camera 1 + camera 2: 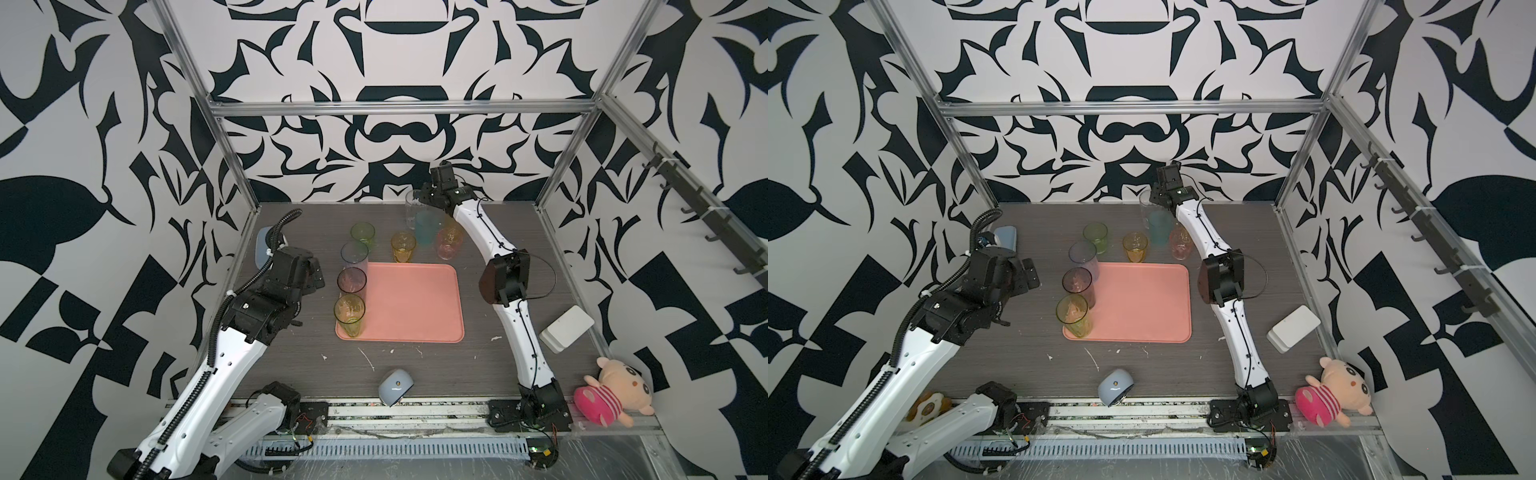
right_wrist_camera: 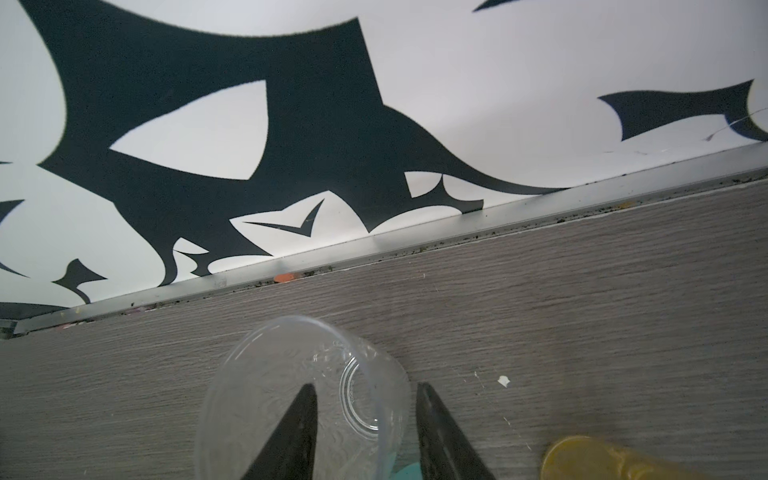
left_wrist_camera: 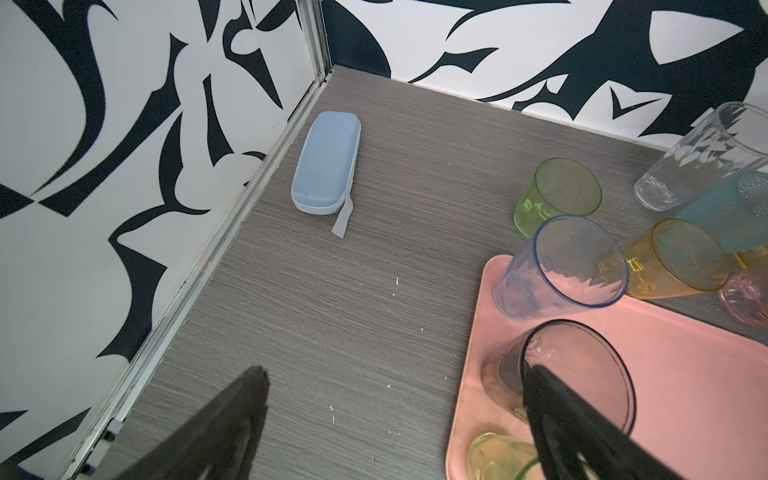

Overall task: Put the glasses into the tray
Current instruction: 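Lower the right gripper around the tall clear cup at the far edge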

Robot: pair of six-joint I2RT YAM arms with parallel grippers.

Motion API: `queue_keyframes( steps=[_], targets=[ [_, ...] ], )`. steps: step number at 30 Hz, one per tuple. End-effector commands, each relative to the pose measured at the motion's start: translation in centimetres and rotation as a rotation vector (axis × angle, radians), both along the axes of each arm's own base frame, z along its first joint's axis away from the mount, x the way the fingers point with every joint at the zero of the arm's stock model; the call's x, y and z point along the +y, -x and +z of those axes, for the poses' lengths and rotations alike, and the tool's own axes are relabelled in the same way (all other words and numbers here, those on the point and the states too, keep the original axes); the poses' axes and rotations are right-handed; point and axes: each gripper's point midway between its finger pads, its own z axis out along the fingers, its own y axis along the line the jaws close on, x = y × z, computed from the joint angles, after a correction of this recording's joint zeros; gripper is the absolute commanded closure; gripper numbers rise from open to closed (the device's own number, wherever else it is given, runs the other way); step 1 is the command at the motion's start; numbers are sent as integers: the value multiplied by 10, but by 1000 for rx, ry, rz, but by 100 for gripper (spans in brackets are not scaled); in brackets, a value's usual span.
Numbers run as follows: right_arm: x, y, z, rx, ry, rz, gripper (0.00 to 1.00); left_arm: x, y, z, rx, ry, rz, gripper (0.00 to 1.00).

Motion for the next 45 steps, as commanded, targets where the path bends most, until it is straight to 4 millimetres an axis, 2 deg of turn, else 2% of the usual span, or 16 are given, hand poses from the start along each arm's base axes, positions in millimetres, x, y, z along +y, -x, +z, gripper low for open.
queue_keyframes(
  steps=[1,24,33,36,37,45],
  targets=[
    [0,-3,27,-54,-27,-7,58,5,4,-1,-4,-6,17,0],
    [3,-3,6,-15,-36,1,63,3,3,2,-9,7,13,1],
    [4,-2,1,-5,-37,0,65,3,3,1,-6,9,13,1],
    [3,-2,5,-12,-43,-1,66,3,3,1,-6,9,14,0],
    [2,0,-10,19,-35,0,67,3,3,1,-6,9,15,1],
    [2,0,-8,15,-37,0,70,3,4,1,-5,16,15,1]
  ],
)
